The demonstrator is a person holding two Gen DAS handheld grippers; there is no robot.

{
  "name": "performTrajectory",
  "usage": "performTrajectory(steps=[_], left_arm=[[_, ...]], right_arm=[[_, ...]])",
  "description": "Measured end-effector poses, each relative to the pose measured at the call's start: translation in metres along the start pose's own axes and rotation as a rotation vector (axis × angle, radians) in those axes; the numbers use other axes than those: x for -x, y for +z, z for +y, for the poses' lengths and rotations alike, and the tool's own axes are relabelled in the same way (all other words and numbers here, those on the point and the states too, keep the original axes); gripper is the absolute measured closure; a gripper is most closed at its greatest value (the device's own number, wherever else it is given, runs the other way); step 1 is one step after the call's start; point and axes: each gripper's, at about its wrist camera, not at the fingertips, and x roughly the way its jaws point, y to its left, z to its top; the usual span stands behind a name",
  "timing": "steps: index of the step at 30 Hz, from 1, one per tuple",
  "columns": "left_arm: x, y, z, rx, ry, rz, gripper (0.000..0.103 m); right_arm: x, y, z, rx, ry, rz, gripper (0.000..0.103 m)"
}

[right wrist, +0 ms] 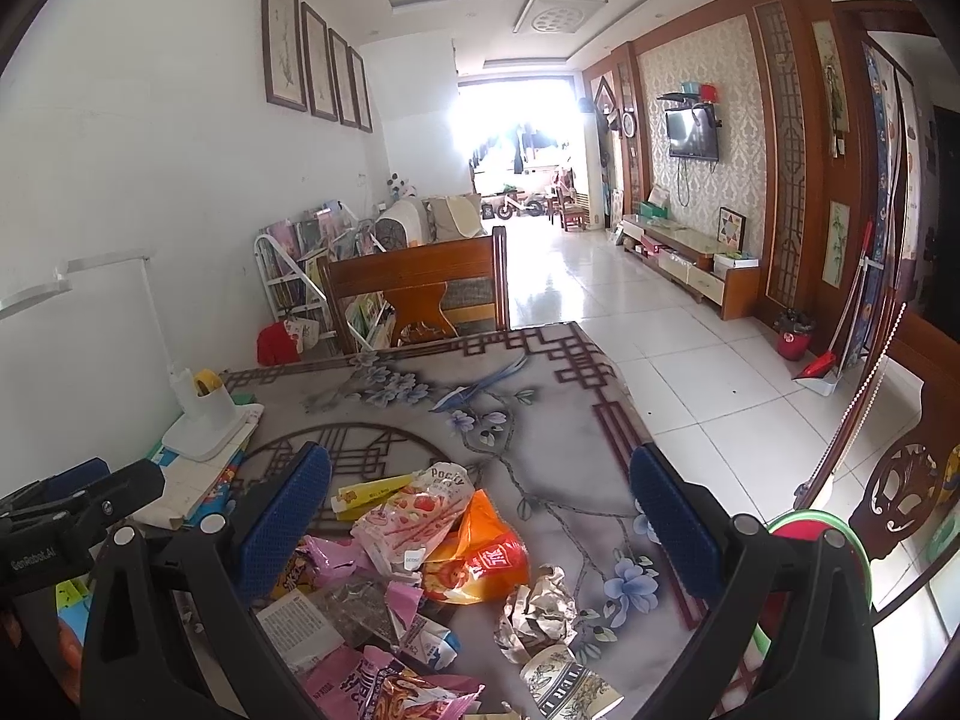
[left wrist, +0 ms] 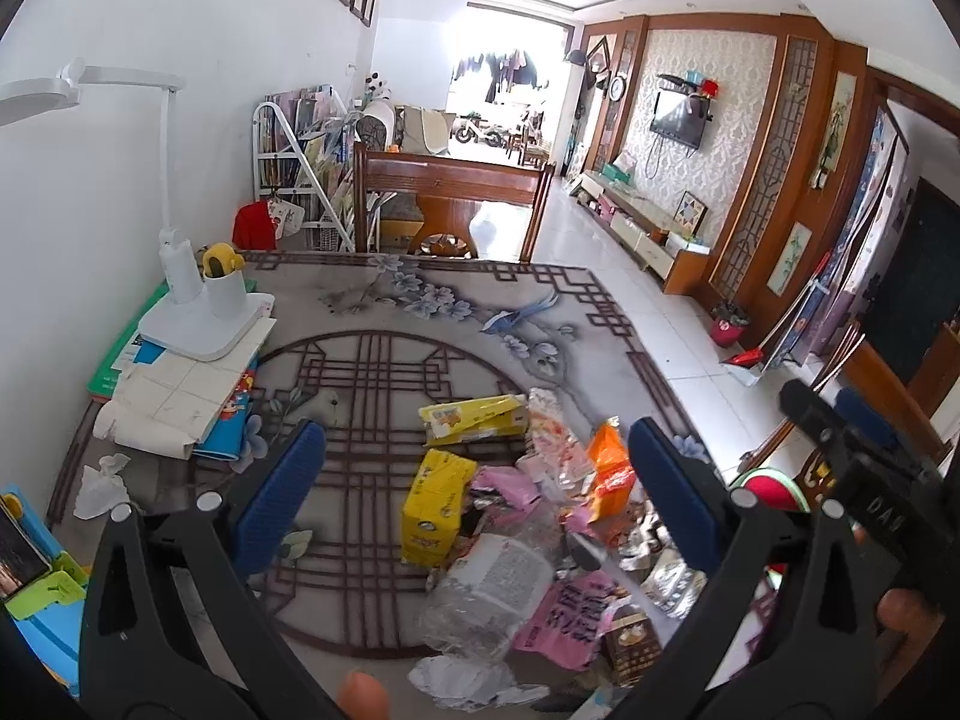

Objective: Collect trash
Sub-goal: 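Lower the left tool and grasp the clear plastic bottle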

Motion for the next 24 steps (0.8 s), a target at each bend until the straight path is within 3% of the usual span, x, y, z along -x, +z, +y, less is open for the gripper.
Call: performTrajectory(steps=[7, 14, 21, 24], left_arm=[[-0.008, -0.021, 0.024, -0.028, 0.034, 0.037, 0.004], [-0.039, -0.06, 0.017, -0.076, -0.175, 0.238, 0.004], [-0.095, -0.089, -0.007, -0.148, -0.222, 0.417, 0.02], [-0.113, -0.097, -0.006, -0.118, -0.231, 0.473, 0.034]], right_arm=[[-0.007, -0.007, -0.002, 0.042, 0.008, 0.05, 0.007], [-0.02, -0.018, -0.012, 0.039, -0.004, 0.11, 0.007], [-0.027, -0.024, -0.035, 0.017, -0.037, 0.153, 0.007], [-0.03, -0.031, -0.051, 0.015, -0.052, 0.189, 0.007]])
